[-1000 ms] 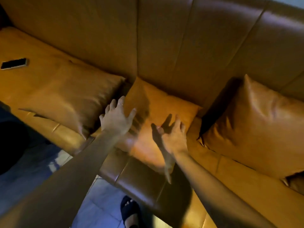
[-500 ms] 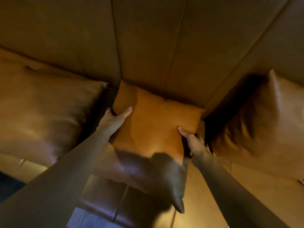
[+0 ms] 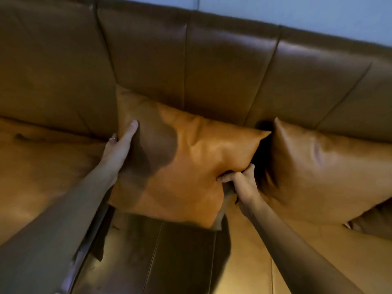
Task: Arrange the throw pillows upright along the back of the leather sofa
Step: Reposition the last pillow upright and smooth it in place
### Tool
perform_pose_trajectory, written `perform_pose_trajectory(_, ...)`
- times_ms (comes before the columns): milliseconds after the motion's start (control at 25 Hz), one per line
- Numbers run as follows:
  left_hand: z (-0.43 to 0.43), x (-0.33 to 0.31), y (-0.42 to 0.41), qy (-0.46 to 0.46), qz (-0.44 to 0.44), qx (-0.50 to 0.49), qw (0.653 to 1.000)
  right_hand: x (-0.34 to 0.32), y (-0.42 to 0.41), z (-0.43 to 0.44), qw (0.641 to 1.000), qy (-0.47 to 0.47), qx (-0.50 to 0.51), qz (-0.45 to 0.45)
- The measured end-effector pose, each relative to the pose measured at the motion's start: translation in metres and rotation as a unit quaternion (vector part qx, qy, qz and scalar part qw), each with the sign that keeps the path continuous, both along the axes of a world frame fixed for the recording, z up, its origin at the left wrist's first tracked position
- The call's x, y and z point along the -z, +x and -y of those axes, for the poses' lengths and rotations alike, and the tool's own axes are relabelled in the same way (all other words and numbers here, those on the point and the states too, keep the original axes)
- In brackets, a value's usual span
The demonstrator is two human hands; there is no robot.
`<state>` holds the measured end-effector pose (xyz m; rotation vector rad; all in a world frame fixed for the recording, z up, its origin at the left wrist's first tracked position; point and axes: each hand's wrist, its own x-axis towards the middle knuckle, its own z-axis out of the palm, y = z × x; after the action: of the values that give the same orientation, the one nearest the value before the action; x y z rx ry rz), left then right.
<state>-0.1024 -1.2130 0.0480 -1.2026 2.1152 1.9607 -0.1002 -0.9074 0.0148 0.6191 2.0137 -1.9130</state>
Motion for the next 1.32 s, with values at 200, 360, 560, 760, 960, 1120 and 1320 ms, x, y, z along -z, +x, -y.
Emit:
perform_pose_trajectory(200,0.002,-0.029,-0.029,0.043,-0.030,-0.004,0.999,-0.036,-0.032,-0.008,0.999,-0.018,-0.028,-0.018)
perform_pose_trajectory(360,-0.003,-0.028,-0.046,0.029,0.009,0.031,0.999,-0.040,-0.046,-0.001,0.998,-0.027,-0.051,0.008)
perform_pose_trajectory(560,-0.002,-0.027,-0.060,-0.015,0.024,-0.012,1.000,-0.040,-0.049,0.008,0.999,0.024,-0.037,-0.002)
perform_pose_trajectory(760,0.001,-0.021,-0.065,-0.016,0.032,0.031,0.999,-0.037,-0.053,0.016,0.996,0.073,-0.053,-0.016)
perform_pose_trajectory(960,-0.001,-0.026,-0.044,-0.152,0.070,0.086,0.982,-0.050,-0.042,0.029,0.968,0.241,-0.060,-0.029)
perform_pose_trajectory(1120,-0.010,-0.048,-0.008,-0.361,0.009,0.142,0.922,-0.069,-0.019,0.048,0.917,0.371,-0.095,-0.107)
perform_pose_trajectory(1320,-0.009,-0.089,0.064,-0.523,-0.069,0.130,0.840,-0.104,0.024,0.101,0.818,0.456,-0.227,-0.268)
